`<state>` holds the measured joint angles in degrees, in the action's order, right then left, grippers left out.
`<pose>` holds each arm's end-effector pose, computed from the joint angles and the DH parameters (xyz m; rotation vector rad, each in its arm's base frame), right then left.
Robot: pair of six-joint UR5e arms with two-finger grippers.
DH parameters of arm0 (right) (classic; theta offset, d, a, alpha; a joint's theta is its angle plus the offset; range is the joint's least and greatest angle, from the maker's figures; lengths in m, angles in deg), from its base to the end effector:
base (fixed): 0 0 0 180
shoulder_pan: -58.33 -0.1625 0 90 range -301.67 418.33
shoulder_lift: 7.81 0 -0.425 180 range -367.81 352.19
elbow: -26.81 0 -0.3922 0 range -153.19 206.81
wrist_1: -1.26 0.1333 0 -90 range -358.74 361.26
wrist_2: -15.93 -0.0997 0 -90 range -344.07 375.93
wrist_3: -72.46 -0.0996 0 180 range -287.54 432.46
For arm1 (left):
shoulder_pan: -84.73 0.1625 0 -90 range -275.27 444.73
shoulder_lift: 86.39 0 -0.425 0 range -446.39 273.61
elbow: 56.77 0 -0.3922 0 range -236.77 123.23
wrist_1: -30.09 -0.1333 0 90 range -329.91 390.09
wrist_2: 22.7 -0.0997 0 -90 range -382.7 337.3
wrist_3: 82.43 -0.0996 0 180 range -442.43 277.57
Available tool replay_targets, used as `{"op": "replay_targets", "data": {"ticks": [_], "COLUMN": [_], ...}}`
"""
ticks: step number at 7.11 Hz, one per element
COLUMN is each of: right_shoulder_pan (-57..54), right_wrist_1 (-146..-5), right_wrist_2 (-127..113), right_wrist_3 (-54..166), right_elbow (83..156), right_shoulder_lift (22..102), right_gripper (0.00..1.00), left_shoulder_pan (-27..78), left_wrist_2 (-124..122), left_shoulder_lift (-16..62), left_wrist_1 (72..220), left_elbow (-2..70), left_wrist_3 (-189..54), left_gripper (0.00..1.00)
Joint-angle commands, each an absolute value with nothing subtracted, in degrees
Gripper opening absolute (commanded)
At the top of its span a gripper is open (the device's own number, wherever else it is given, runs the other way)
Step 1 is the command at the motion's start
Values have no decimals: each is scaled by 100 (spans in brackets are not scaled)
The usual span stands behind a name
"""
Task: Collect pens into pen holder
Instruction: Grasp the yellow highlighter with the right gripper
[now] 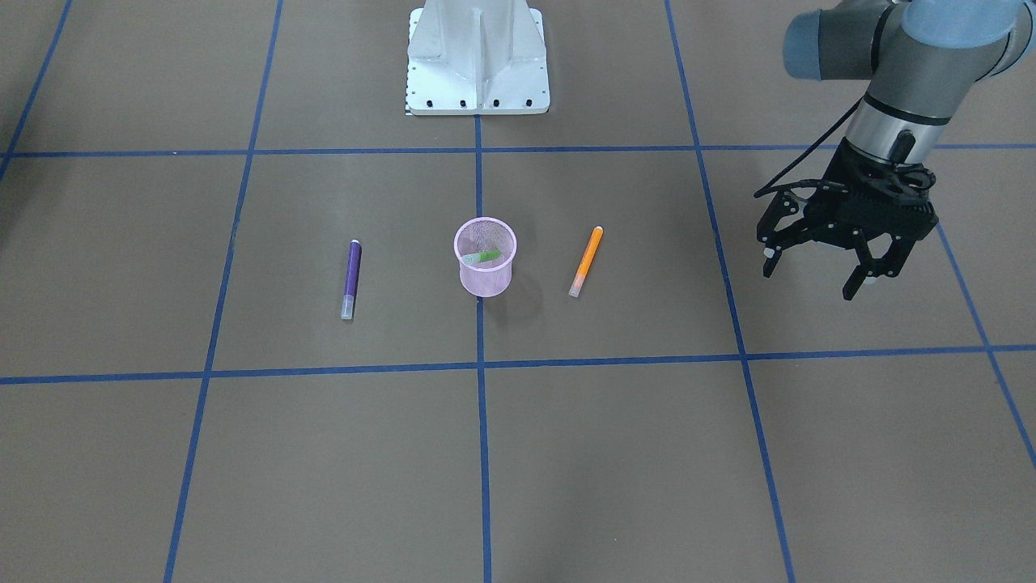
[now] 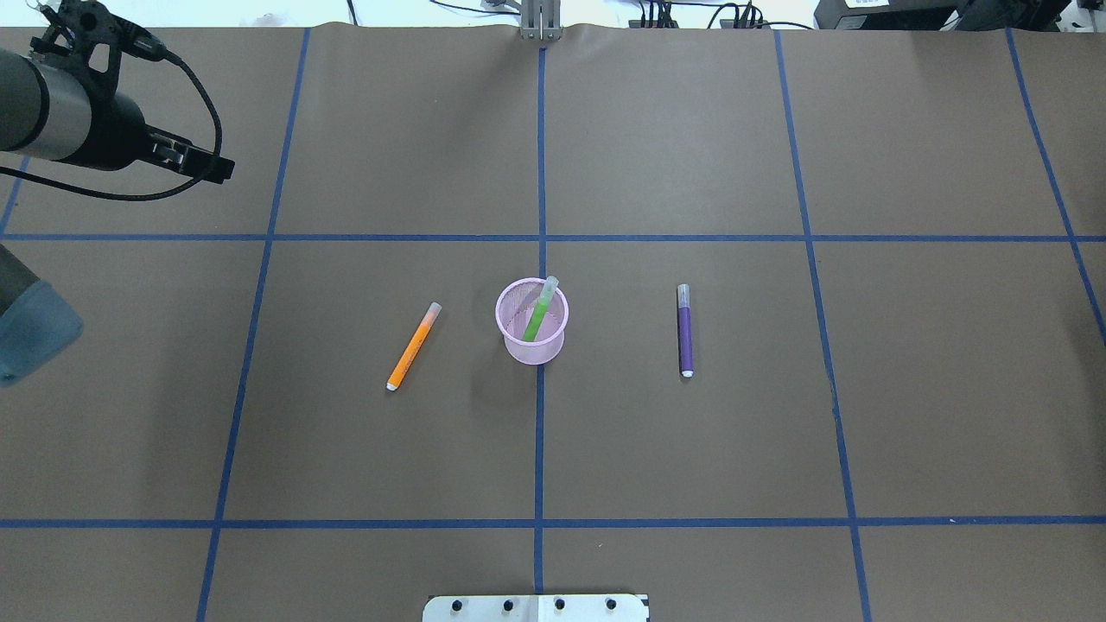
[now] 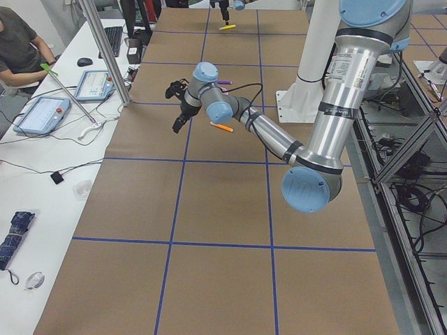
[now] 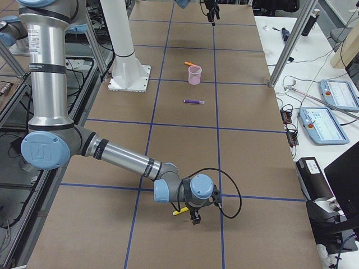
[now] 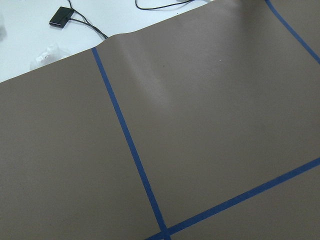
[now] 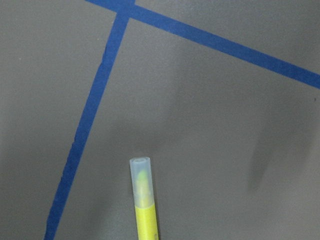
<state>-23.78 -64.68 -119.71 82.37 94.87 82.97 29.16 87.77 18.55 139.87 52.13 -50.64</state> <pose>-0.0013 -0.4615 0.8062 0.0363 -0.7993 -0.3033 0.2408 -0.5255 0.3298 0.5951 0.7832 0.2094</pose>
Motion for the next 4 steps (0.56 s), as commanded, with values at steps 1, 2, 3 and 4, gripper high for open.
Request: {"op": "replay_targets", "data": {"ticks": [1,2,3,4], "right_shoulder_pan": [-2253,-2166,-2104,-2042], "right_wrist_1": [-6448,-6448,-6456,-6448], "right_wrist_2": [-11968,-11785,-11758,-11653], "right_wrist_3": [8134,8142,8143,8143], "right_elbow": [9475,9475,9475,9501], "right_shoulder_lift": [8272,8194,8158,8140], "right_gripper": [92,89,81,76], "left_shoulder_pan": [2883,2875,2857,2857], "left_wrist_2": [8830,8830,8830,8830], "left_shoulder_lift": [1855,1855,1855,1855], "left_wrist_1": [13986,13986,13986,13986], "left_elbow": [5204,5187,5169,5160], "left_wrist_3": [-5070,-5070,-5070,-5079], "left_gripper": [99,99,99,99]}}
